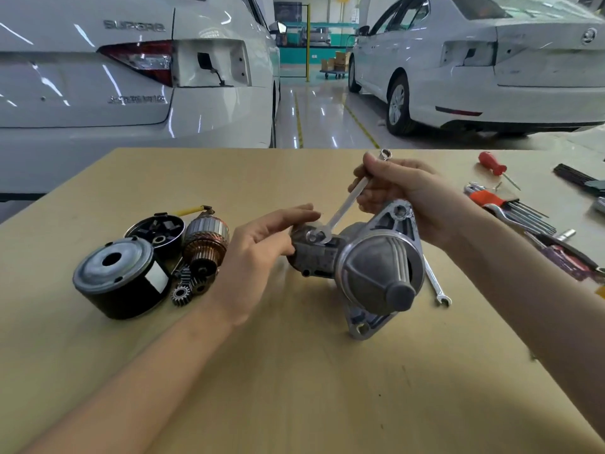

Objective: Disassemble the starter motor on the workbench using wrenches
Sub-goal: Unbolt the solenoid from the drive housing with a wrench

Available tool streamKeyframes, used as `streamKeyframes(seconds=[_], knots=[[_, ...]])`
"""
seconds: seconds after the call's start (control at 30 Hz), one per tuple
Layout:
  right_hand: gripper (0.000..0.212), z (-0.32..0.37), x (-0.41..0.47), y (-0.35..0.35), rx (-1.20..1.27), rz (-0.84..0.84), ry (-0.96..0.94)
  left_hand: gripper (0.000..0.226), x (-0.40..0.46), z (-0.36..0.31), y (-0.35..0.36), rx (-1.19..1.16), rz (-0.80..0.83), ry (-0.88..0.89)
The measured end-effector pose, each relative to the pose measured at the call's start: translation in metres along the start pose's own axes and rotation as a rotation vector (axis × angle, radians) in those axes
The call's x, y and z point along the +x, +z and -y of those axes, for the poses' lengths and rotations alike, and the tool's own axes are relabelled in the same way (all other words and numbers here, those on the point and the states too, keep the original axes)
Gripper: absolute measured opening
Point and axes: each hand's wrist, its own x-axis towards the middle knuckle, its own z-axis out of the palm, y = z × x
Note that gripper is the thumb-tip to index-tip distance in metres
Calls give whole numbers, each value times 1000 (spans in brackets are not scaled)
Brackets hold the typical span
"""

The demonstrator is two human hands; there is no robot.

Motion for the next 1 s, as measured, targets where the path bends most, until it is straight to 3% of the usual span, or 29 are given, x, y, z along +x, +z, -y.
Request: streamKeyframes(seconds=[0.17,0.33,0.67,1.0], knots=[[19,-2,-2,3,-37,-57,-83,41,0,1,-2,-12,51,-18],[21,-3,-8,5,-79,-95,-148,26,-2,0,-4,40,101,17],[17,8,-14,13,-282,-118,-344,22,0,0,1,91,5,50],[17,15,-8,21,-399,-93,-232,31,-1,0,6,53,-56,8]])
